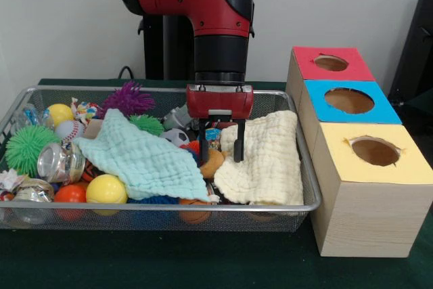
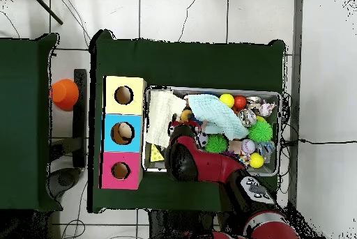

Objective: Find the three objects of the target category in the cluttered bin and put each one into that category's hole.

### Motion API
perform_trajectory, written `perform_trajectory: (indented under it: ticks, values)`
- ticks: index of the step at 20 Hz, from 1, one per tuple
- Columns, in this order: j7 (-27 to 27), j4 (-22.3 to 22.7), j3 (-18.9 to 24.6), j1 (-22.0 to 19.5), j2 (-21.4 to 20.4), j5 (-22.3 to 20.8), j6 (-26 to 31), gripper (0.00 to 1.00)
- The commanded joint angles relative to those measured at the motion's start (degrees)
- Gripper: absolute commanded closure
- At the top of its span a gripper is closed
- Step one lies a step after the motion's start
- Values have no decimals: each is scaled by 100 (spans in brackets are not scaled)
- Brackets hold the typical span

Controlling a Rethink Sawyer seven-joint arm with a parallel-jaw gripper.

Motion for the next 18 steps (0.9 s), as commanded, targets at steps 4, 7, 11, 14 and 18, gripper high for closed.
perform_trajectory:
  ticks: [4,7,11,14,18]
  values:
    - [1110,119,108,-120,132,215,611,0]
    - [1144,138,114,-157,179,250,628,0]
    - [1125,119,142,-249,237,210,628,0]
    - [1111,133,185,-337,235,162,640,0]
    - [1089,142,213,-408,270,116,621,0]
